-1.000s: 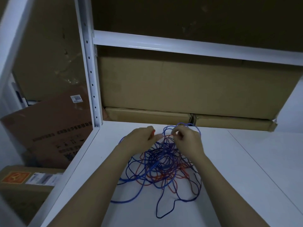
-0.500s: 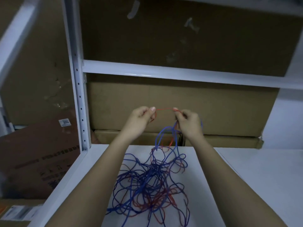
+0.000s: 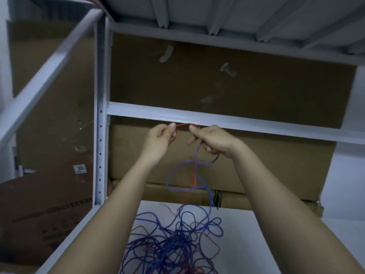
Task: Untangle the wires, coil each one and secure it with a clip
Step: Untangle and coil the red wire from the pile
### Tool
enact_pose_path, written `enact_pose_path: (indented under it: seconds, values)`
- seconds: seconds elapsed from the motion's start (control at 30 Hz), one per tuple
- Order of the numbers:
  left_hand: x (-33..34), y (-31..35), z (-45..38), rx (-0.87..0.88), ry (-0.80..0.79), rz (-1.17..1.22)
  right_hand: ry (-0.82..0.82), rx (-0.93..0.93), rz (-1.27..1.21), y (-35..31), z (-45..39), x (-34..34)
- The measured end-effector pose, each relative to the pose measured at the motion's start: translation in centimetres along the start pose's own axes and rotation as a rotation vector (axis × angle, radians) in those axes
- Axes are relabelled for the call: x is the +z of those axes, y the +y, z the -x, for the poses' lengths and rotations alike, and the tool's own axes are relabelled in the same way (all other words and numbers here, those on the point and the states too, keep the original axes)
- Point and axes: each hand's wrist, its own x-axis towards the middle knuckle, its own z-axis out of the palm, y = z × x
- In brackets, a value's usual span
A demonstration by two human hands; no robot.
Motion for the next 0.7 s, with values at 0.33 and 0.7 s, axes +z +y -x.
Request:
enact_pose_path:
  seconds: [0.33, 0.7]
  values:
    - [-0.3, -0.8, 1.5, -0.002, 0.041, -0.192, -0.041, -0.194, 0.029, 2.1, -0.6, 2.8]
    - [-0.3, -2.8, 5.3, -0.042, -0.184, -0.119, -0.265, -0.17, -0.422, 3.4, 0.7, 4.7]
